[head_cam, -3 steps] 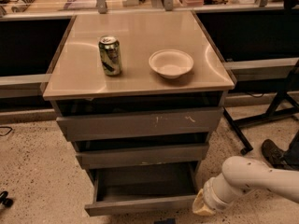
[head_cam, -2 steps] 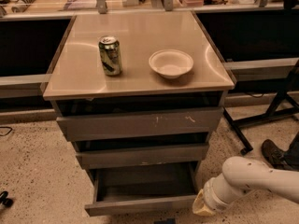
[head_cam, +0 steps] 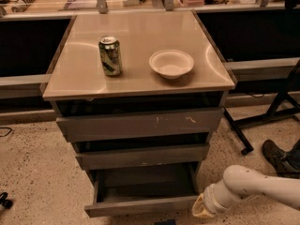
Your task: Close bottom drawer
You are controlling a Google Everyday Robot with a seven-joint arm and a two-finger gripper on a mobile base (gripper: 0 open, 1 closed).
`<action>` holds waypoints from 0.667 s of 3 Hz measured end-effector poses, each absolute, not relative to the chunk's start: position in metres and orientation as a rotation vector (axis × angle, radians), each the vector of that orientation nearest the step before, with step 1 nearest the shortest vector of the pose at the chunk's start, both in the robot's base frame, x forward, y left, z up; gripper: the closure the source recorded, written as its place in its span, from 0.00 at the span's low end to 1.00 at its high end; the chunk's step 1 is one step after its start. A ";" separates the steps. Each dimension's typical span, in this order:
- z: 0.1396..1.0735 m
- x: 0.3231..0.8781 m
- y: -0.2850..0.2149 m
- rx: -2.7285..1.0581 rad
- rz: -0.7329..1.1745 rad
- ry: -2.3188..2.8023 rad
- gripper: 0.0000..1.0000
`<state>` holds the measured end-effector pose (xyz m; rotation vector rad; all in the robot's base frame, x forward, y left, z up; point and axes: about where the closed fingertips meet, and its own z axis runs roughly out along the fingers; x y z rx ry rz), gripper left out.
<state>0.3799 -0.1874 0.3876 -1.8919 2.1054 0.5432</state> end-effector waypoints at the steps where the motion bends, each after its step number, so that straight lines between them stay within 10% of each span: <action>1: 0.329 0.398 -0.180 -1.881 0.609 2.035 1.00; 2: 0.265 0.416 -0.167 -1.861 0.716 2.011 1.00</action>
Offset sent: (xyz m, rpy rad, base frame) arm 0.0329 0.0494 -0.2346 0.2414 0.1691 0.0390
